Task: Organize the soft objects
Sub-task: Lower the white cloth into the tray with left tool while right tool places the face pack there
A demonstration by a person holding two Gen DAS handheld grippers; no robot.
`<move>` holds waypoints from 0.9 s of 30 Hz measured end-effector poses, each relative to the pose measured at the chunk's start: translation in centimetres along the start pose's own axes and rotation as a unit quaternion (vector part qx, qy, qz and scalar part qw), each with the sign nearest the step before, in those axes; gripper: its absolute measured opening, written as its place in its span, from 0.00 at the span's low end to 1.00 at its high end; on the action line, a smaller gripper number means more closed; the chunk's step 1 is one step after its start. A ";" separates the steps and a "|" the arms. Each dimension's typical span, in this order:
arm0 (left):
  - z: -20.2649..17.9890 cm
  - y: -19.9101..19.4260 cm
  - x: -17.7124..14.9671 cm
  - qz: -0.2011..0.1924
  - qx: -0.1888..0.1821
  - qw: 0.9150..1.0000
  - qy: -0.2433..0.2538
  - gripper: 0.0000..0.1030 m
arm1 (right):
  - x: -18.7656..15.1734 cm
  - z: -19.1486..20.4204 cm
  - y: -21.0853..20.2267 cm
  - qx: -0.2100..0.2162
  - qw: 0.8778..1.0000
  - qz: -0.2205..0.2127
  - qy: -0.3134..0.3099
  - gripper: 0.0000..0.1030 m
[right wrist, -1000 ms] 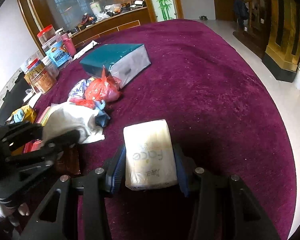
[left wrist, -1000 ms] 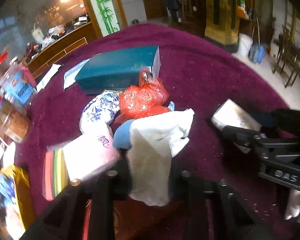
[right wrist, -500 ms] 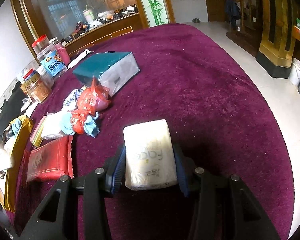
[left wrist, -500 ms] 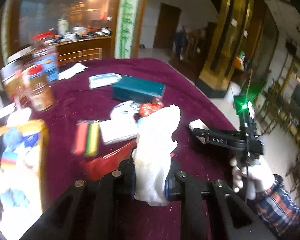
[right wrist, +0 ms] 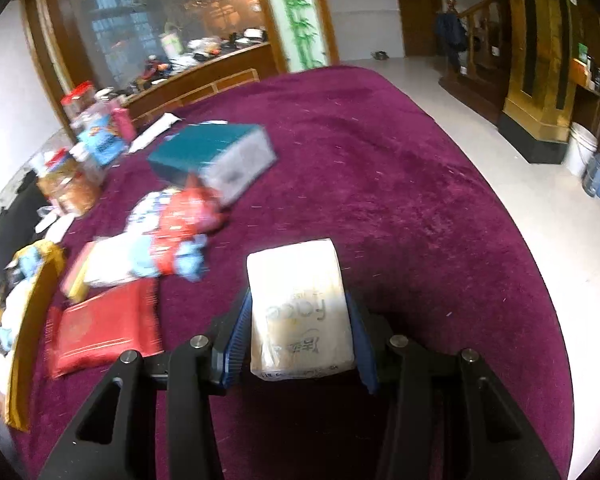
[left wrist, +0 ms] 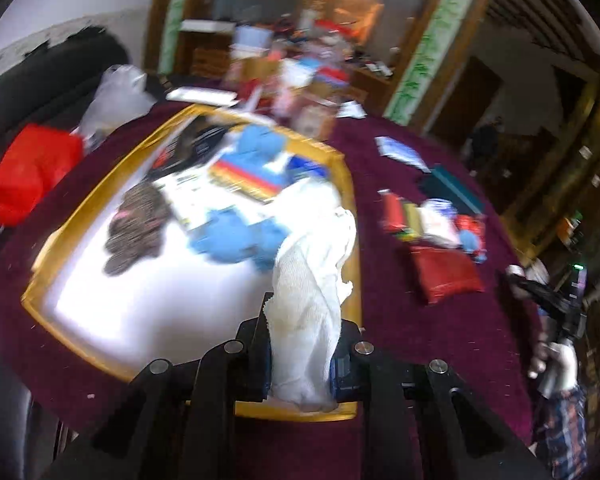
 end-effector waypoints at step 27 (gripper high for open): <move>13.4 -6.5 -1.4 -0.086 0.004 0.982 -0.169 0.76 | -11.8 44.9 1.3 0.268 0.897 0.187 -0.296 0.44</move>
Point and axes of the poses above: each gripper's, at about its wrist camera, not at the fingertips, and y roughly the way its jaws point, z to its left, x to its top, the point moved 3 cm from there along y, roughly the way its jaws point, and after that the axes turned 6 degrees about x, right-handed, at the moved point
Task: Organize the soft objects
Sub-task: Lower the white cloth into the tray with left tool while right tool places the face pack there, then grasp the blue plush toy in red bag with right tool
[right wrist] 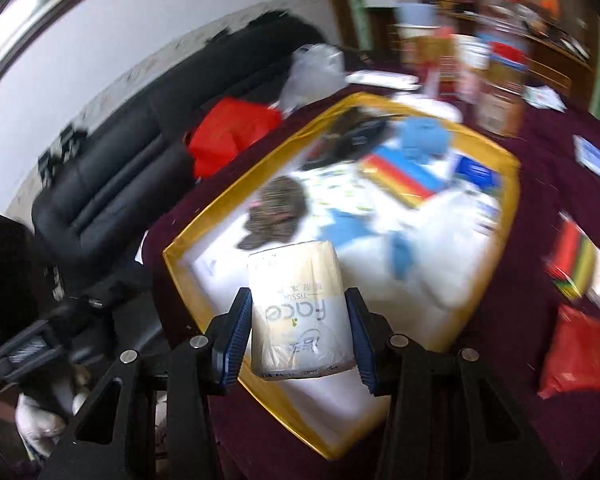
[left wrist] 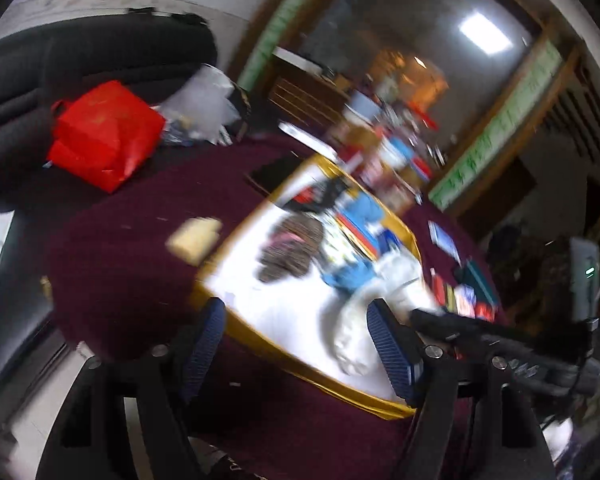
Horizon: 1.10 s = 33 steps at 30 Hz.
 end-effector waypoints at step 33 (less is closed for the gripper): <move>-2.8 -0.2 -1.5 0.026 -0.061 0.998 0.008 0.88 | -8.0 -10.3 -8.9 -0.101 0.990 -0.058 0.078 0.72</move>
Point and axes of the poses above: each gripper's, at about its wrist camera, not at the fingertips, and y roughly the way its jaws point, z to its left, x to its top, the point moved 3 cm from there along y, roughly the way its jaws point, and after that the axes turned 6 degrees about x, right-handed, at the moved point
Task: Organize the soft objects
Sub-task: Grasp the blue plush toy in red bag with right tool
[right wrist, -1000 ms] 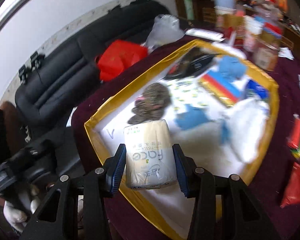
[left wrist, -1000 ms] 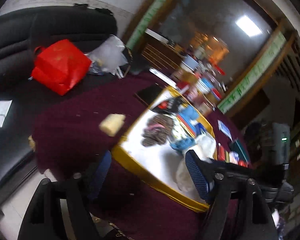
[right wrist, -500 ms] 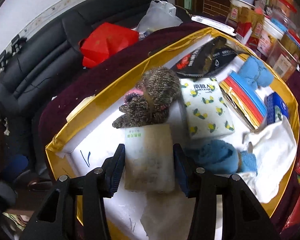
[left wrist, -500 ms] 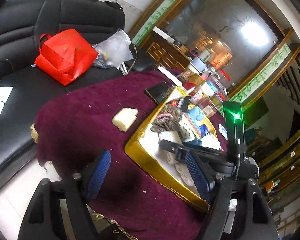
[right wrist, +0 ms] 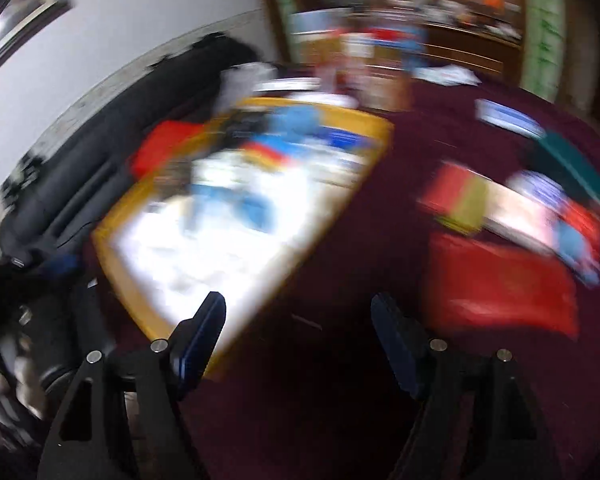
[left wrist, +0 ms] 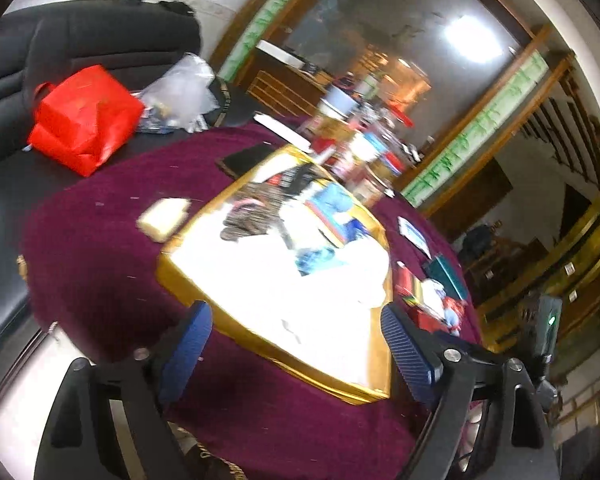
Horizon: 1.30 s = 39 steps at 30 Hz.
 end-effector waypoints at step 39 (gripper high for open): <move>-21.2 10.3 -9.8 0.155 -0.046 0.954 0.253 0.88 | -1.3 -25.0 -3.1 -0.100 0.975 -0.040 0.196 0.41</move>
Point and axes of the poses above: each gripper's, at about its wrist camera, not at the fingertips, and y roughly the way its jaws point, z to its left, x to its top, the point moved 3 cm from there along y, roughly the way its jaws point, and after that the axes turned 6 degrees about x, right-handed, at the moved point
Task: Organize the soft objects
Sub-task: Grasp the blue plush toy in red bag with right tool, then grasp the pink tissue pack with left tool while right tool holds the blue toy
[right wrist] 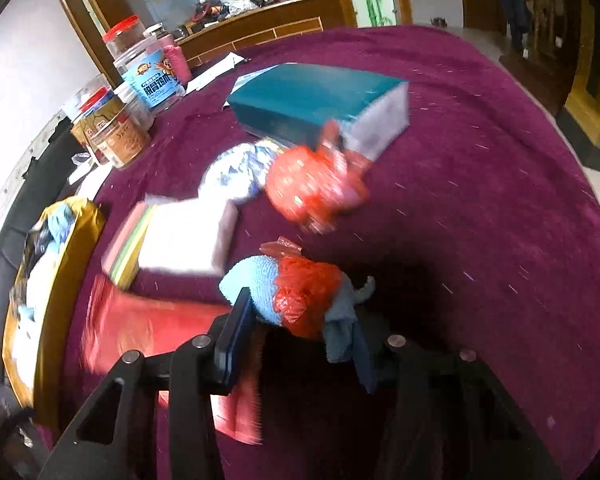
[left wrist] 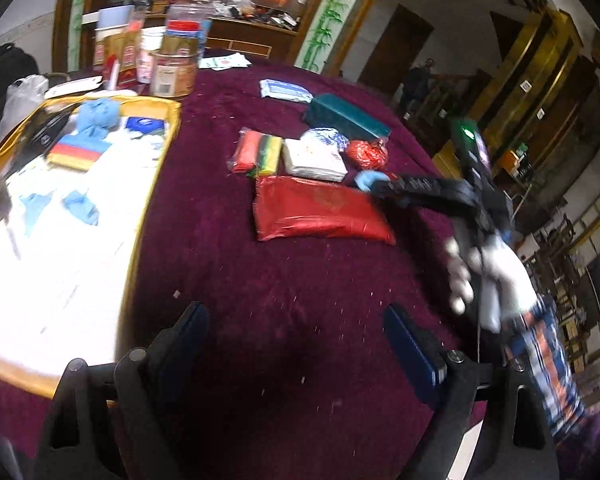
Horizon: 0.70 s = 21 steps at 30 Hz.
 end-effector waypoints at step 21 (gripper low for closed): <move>-8.0 17.3 14.3 0.049 0.048 0.945 0.321 0.88 | -0.5 -4.4 -1.0 0.091 0.991 -0.023 0.091 0.45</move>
Point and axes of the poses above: each gripper's, at about its wrist camera, not at the fingertips, and y roughly the way its jaws point, z to its left, x to its top, the point moved 3 cm from there along y, roughly the way its jaws point, and after that the axes turned 6 degrees about x, right-handed, at the moved point
